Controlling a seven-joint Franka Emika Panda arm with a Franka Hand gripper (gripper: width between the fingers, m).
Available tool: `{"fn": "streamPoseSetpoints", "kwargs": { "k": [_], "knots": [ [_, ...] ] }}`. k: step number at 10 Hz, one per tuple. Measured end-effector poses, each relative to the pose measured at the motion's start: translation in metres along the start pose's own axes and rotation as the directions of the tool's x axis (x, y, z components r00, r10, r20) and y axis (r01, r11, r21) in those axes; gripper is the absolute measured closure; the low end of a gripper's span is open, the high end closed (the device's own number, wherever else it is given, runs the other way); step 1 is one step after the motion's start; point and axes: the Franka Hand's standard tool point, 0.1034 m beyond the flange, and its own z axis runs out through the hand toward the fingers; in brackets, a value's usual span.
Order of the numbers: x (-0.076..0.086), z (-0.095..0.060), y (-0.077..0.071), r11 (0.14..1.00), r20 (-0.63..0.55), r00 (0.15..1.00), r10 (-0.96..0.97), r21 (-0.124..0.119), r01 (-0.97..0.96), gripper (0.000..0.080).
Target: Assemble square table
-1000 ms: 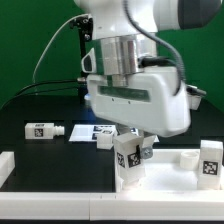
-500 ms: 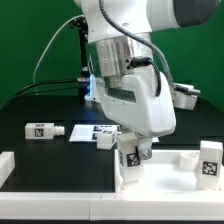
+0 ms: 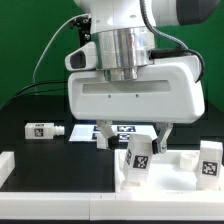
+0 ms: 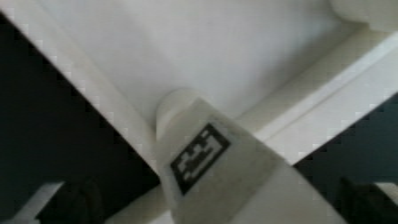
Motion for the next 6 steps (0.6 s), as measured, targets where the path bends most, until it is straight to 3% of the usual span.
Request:
{"fn": "streamPoseSetpoints", "kwargs": {
  "k": [1,3,4,5,6],
  "knots": [
    [-0.0001,0.0001,-0.0002,0.996,0.000,0.996,-0.085,-0.001,0.085,0.0157],
    [0.0067,0.0002,-0.0016,0.896,-0.002,0.898,-0.441,-0.053,0.440,0.0151],
    [0.0067,0.0003,-0.0032,0.857,0.003,0.859,-0.512,-0.060,0.511,0.0151],
    [0.0070,0.0006,-0.0019,0.859,0.003,0.861,-0.509,-0.060,0.508,0.0274],
    [0.0070,0.0007,-0.0018,0.868,0.002,0.870,-0.493,-0.060,0.492,0.0274]
  ]
}}
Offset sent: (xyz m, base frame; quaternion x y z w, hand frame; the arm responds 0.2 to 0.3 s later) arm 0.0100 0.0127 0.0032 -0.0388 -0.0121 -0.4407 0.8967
